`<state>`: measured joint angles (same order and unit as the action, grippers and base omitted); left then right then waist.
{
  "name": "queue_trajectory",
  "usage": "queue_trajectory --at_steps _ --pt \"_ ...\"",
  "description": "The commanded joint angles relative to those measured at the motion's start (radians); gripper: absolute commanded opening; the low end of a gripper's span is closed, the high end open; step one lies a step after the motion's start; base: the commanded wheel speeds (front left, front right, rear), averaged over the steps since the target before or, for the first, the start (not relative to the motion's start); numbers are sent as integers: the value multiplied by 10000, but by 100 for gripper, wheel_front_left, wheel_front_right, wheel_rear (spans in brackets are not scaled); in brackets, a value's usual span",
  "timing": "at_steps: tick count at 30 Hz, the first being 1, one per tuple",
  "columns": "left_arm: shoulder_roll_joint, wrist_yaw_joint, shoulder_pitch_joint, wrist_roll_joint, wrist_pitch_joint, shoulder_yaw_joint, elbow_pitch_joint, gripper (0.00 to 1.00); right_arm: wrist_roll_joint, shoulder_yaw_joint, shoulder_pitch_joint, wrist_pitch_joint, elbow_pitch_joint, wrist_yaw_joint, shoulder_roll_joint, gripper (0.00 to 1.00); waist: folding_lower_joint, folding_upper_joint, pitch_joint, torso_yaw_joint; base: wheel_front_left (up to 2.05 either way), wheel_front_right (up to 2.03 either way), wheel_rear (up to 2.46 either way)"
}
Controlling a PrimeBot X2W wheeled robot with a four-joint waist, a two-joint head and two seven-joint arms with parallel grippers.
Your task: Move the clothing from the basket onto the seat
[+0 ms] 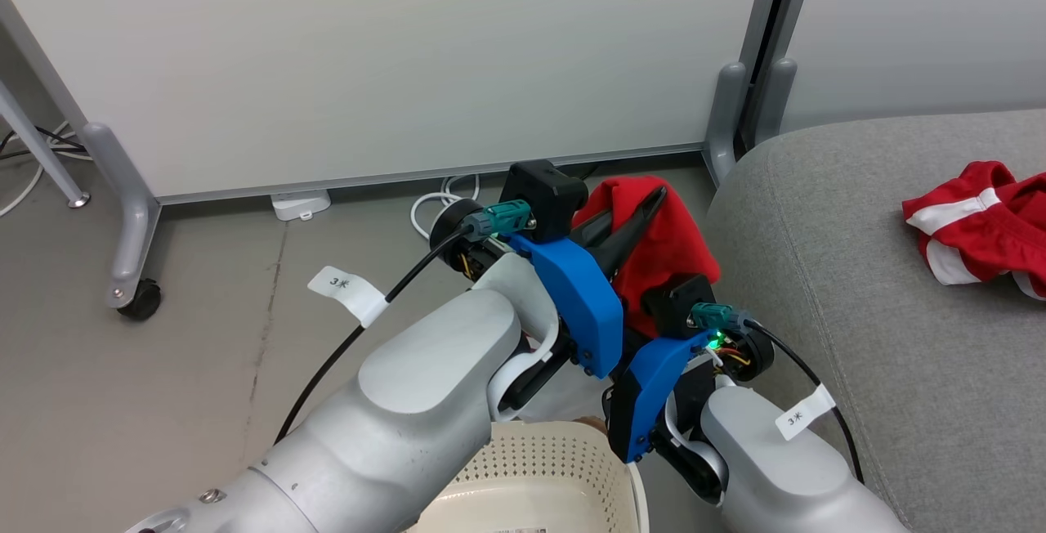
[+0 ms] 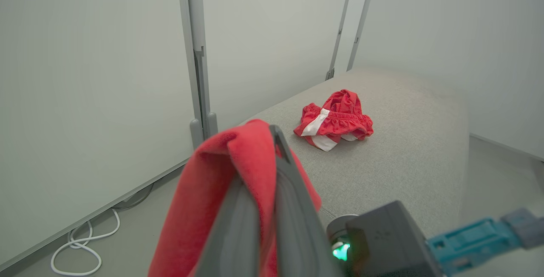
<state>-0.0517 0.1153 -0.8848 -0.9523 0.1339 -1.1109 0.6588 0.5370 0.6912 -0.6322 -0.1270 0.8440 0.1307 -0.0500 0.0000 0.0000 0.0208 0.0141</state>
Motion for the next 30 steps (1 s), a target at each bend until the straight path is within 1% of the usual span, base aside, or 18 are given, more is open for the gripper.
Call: queue_trajectory --at_steps 1,9,10,11,12,16,22,26,30 --pt "19 -24 -141 -62 69 -14 26 0 59 81 -192 -95 61 1 -9 0 0 0 -13 -19 0 0 0" --pt "11 -31 -70 -97 134 -54 163 0 240 381 -284 -260 282 1 -9 0 0 0 -61 -87 0 0 0" --pt "-6 -32 -51 -101 158 -58 185 33 264 407 -284 -284 308 1 -9 0 0 0 -69 -95 0 0 0" --pt "-29 -43 -37 -88 189 -61 205 79 294 433 -283 -279 326 1 -9 0 0 0 -75 -105 0 0 0" --pt "-51 -50 -16 -81 206 -63 220 100 325 462 -291 -296 346 1 -9 0 0 0 -78 -117 0 0 0" --pt "-210 -58 198 -120 347 -30 229 100 352 532 -365 -365 456 1 -9 0 0 0 -91 -152 0 0 0" --pt "-731 -215 605 -89 777 156 30 100 450 586 -416 -457 549 1 -9 0 0 0 -87 -157 0 0 0" --pt "-1334 -428 1108 37 1139 458 -352 100 447 654 -409 -533 527 1 -9 0 0 0 -70 -187 0 0 0" --pt "-2146 -874 1796 494 1305 913 -1021 100 338 613 -459 -604 543 1 -10 0 0 0 18 -254 0 0 0"
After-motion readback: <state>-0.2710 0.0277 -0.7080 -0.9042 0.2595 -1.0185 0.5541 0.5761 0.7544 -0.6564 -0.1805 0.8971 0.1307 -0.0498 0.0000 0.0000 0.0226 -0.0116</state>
